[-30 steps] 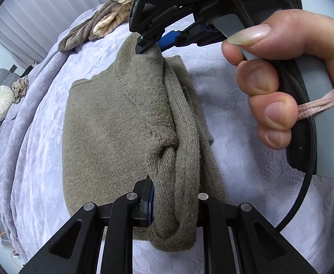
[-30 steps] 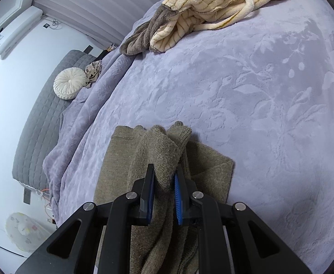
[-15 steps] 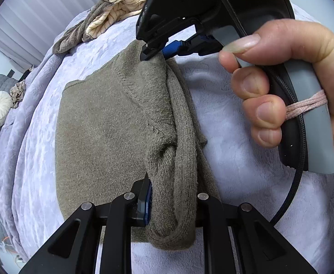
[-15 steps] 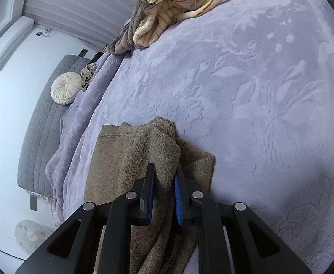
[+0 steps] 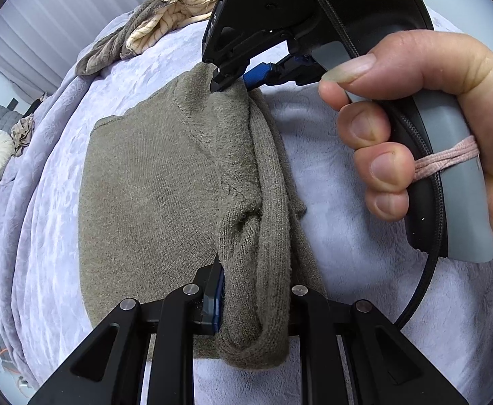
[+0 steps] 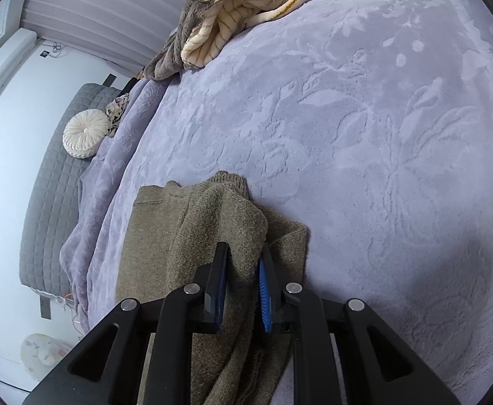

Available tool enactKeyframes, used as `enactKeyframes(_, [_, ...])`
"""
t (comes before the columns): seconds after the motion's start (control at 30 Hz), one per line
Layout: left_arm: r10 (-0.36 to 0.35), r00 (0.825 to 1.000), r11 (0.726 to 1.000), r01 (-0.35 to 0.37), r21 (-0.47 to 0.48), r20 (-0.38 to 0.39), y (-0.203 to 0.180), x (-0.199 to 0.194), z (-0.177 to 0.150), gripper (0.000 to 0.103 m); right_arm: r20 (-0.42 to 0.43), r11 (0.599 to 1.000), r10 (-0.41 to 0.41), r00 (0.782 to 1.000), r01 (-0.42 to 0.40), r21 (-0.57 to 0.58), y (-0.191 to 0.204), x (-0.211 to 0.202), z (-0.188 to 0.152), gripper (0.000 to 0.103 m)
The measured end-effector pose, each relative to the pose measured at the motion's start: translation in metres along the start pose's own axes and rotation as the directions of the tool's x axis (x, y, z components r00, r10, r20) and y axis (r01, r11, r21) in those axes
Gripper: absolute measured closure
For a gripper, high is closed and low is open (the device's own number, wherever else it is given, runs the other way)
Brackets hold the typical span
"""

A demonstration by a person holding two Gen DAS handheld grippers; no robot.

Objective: Fold small clothes

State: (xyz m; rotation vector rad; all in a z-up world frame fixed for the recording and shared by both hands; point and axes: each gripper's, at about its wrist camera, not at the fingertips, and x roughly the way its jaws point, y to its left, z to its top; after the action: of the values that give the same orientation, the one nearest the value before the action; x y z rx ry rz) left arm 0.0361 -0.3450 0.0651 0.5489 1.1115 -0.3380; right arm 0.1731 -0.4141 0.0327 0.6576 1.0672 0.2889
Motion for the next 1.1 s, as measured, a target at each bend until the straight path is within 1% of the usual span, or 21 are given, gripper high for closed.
enactKeyframes(0.13, [-0.009, 1.000, 1.000, 0.009, -0.008, -0.002, 0.002, 0.000, 0.000, 0.084, -0.002, 1.000, -0.024, 1.000, 0.024, 0.004, 0.003, 0.000, 0.002, 0.082])
enactKeyframes(0.2, [-0.019, 1.000, 1.000, 0.019, -0.014, -0.007, 0.005, -0.001, 0.000, 0.072, -0.007, 1.000, -0.024, 1.000, 0.024, 0.018, 0.003, -0.001, 0.004, 0.074])
enactKeyframes(0.23, [-0.032, 0.999, 0.999, 0.032, -0.020, -0.006, 0.007, -0.002, 0.000, 0.071, -0.007, 1.000, -0.023, 1.000, 0.023, 0.020, 0.003, -0.004, 0.004, 0.069])
enactKeyframes(0.3, [-0.052, 0.999, 0.998, 0.051, -0.028, -0.006, 0.011, -0.005, -0.001, 0.070, 0.014, 0.999, -0.031, 0.999, 0.030, 0.022, 0.004, -0.014, 0.003, 0.062])
enactKeyframes(0.33, [-0.061, 0.998, 0.998, 0.061, -0.031, -0.007, 0.013, -0.007, -0.002, 0.070, 0.031, 0.999, -0.037, 0.999, 0.036, 0.030, 0.004, -0.021, 0.001, 0.052])
enactKeyframes(0.37, [-0.080, 0.997, 0.996, 0.079, -0.036, -0.009, 0.016, -0.010, -0.004, 0.067, 0.057, 0.999, -0.037, 0.998, 0.034, 0.039, 0.004, -0.031, 0.000, 0.042])
enactKeyframes(0.4, [-0.104, 0.995, 0.994, 0.104, -0.042, -0.008, 0.020, -0.013, -0.007, 0.046, 0.081, 0.999, -0.033, 0.996, 0.030, 0.042, 0.004, -0.040, -0.001, 0.040])
enactKeyframes(0.47, [-0.162, 0.986, 0.985, 0.164, -0.060, 0.033, 0.031, -0.029, -0.017, 0.023, 0.134, 0.999, -0.040, 0.990, 0.036, 0.032, 0.008, -0.063, -0.007, 0.040])
enactKeyframes(0.57, [-0.277, 0.954, 0.959, 0.281, -0.021, 0.118, 0.046, -0.062, -0.038, 0.023, 0.183, 0.997, -0.023, 0.983, 0.035, -0.066, 0.032, -0.094, -0.023, 0.040])
enactKeyframes(0.6, [-0.285, 0.947, 0.957, 0.289, -0.008, 0.147, 0.052, -0.072, -0.045, 0.023, 0.185, 0.994, -0.011, 0.983, 0.031, -0.107, 0.042, -0.100, -0.031, 0.040])
enactKeyframes(0.67, [-0.272, 0.943, 0.960, 0.280, -0.014, 0.190, 0.068, -0.082, -0.057, 0.023, 0.170, 0.984, 0.032, 0.985, -0.001, -0.179, 0.062, -0.105, -0.047, 0.040])
enactKeyframes(0.73, [-0.288, 0.937, 0.948, 0.308, -0.080, 0.196, 0.092, -0.078, -0.063, 0.023, 0.143, 0.973, 0.055, 0.988, -0.021, -0.230, 0.079, -0.101, -0.065, 0.040])
enactKeyframes(0.77, [-0.290, 0.938, 0.938, 0.318, -0.137, 0.191, 0.108, -0.071, -0.064, 0.023, 0.123, 0.971, 0.065, 0.990, -0.034, -0.238, 0.084, -0.097, -0.074, 0.040])
enactKeyframes(0.83, [-0.301, 0.933, 0.906, 0.345, -0.247, 0.197, 0.134, -0.059, -0.067, 0.023, 0.074, 0.966, 0.113, 0.991, -0.093, -0.240, 0.088, -0.087, -0.089, 0.040])
enactKeyframes(0.87, [-0.305, 0.932, 0.894, 0.351, -0.279, 0.194, 0.142, -0.053, -0.068, 0.023, 0.050, 0.965, 0.141, 0.989, -0.126, -0.231, 0.089, -0.080, -0.098, 0.040])
enactKeyframes(0.9, [-0.300, 0.936, 0.885, 0.345, -0.312, 0.181, 0.149, -0.044, -0.068, 0.023, 0.034, 0.964, 0.158, 0.987, -0.147, -0.221, 0.089, -0.076, -0.103, 0.040])
enactKeyframes(0.97, [-0.317, 0.933, 0.869, 0.357, -0.344, 0.167, 0.154, -0.028, -0.069, 0.023, 0.001, 0.963, 0.221, 0.975, -0.218, -0.159, 0.080, -0.065, -0.115, 0.040])
enactKeyframes(1.0, [-0.314, 0.937, 0.869, 0.347, -0.352, 0.150, 0.154, -0.018, -0.071, 0.023, -0.019, 0.961, 0.243, 0.970, -0.243, -0.131, 0.075, -0.059, -0.119, 0.040])
enactKeyframes(1.03, [-0.303, 0.944, 0.874, 0.329, -0.357, 0.128, 0.153, -0.008, -0.073, 0.023, -0.032, 0.967, 0.234, 0.972, -0.236, -0.094, 0.066, -0.052, -0.123, 0.040])
enactKeyframes(1.07, [-0.284, 0.955, 0.883, 0.296, -0.364, 0.088, 0.153, 0.007, -0.076, 0.023, -0.032, 0.979, 0.192, 0.981, -0.194, -0.067, 0.057, -0.047, -0.127, 0.040])
enactKeyframes(1.1, [-0.274, 0.959, 0.882, 0.279, -0.381, 0.067, 0.156, 0.015, -0.083, 0.023, -0.030, 0.987, 0.149, 0.988, -0.151, -0.051, 0.048, -0.043, -0.131, 0.041])
